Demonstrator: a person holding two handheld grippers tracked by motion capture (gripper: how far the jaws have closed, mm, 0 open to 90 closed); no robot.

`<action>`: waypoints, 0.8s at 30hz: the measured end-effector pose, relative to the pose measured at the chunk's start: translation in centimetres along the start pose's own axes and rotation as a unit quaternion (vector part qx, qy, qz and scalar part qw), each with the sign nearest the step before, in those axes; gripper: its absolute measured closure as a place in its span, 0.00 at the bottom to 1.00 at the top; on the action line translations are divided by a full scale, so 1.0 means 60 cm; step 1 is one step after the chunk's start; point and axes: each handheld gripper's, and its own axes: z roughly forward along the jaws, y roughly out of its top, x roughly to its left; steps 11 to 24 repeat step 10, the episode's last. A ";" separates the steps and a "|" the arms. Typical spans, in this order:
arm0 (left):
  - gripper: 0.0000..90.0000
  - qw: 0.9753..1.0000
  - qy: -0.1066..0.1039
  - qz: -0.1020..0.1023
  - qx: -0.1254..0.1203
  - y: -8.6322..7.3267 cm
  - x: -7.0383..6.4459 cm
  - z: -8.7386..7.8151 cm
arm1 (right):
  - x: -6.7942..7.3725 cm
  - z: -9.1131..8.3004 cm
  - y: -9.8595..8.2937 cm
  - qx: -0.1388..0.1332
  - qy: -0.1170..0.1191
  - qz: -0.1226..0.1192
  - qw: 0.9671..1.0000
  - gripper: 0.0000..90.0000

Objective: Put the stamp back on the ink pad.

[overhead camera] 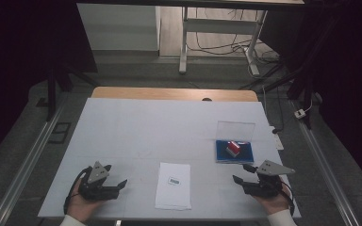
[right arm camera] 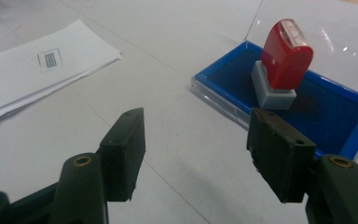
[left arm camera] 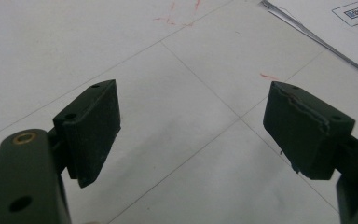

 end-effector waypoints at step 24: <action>0.21 1.000 0.002 0.001 0.001 0.000 0.000 0.001 | 0.001 0.005 0.000 0.010 -0.001 -0.008 1.000 0.41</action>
